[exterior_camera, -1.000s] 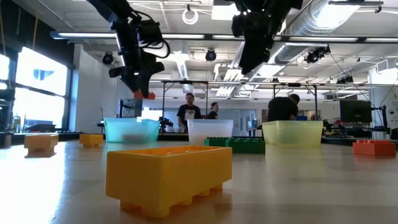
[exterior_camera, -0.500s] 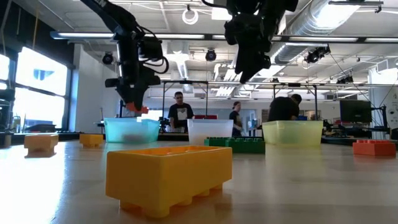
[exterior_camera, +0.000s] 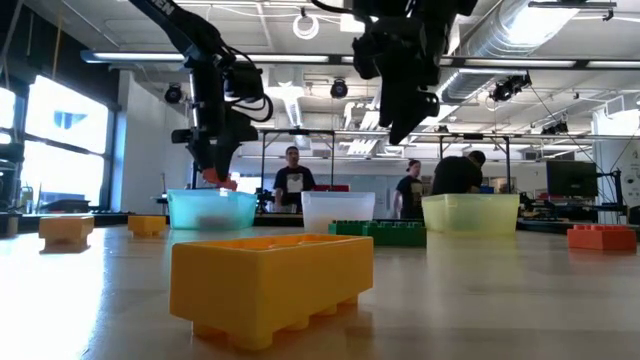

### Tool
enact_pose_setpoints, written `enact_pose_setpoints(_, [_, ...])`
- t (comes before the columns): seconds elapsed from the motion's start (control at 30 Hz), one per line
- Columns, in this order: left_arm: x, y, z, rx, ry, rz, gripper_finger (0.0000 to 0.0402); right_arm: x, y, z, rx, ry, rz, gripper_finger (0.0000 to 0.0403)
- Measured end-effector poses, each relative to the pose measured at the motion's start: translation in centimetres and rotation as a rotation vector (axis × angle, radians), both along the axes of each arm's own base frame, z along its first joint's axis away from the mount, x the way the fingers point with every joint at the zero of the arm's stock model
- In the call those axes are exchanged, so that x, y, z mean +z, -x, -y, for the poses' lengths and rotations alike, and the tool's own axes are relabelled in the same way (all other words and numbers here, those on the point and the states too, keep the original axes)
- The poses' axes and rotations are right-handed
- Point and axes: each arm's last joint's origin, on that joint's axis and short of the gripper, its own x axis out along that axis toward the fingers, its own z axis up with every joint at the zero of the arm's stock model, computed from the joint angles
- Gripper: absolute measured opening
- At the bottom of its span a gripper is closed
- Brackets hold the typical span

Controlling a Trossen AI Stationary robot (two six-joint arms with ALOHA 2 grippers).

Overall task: Sort & place blocks by color
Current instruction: Put the orange game piece into the blue bin, then put the green game piece into the yellow bin

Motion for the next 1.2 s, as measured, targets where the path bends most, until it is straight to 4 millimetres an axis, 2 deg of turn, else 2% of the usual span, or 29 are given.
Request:
enact_pose_setpoints(0.23, [0.0,0.0,0.0,-0.049,-0.002,-0.015,0.0199,-1.0,-0.6,-1.9,0.104,0.017,-0.028,0.0234])
enact_pose_setpoints(0.43, [0.1,-0.1,0.1,-0.112,0.021,0.008,0.0202,-2.2,-1.2,-3.3,0.166,0.033,-0.062,0.0234])
enact_pose_setpoints(0.63, [0.1,-0.1,0.2,-0.138,0.017,0.006,0.0203,-3.2,-1.6,-4.2,0.133,0.053,-0.096,0.0234])
enact_pose_setpoints(0.9, [0.3,-0.2,0.2,-0.181,0.017,0.003,0.0200,-3.3,-1.7,-4.2,0.059,0.094,-0.096,0.0234])
enact_pose_setpoints(1.2, [3.7,-1.0,-0.7,-0.288,-0.064,0.034,0.0200,-3.0,-2.2,-3.9,0.005,0.116,-0.050,0.0234])
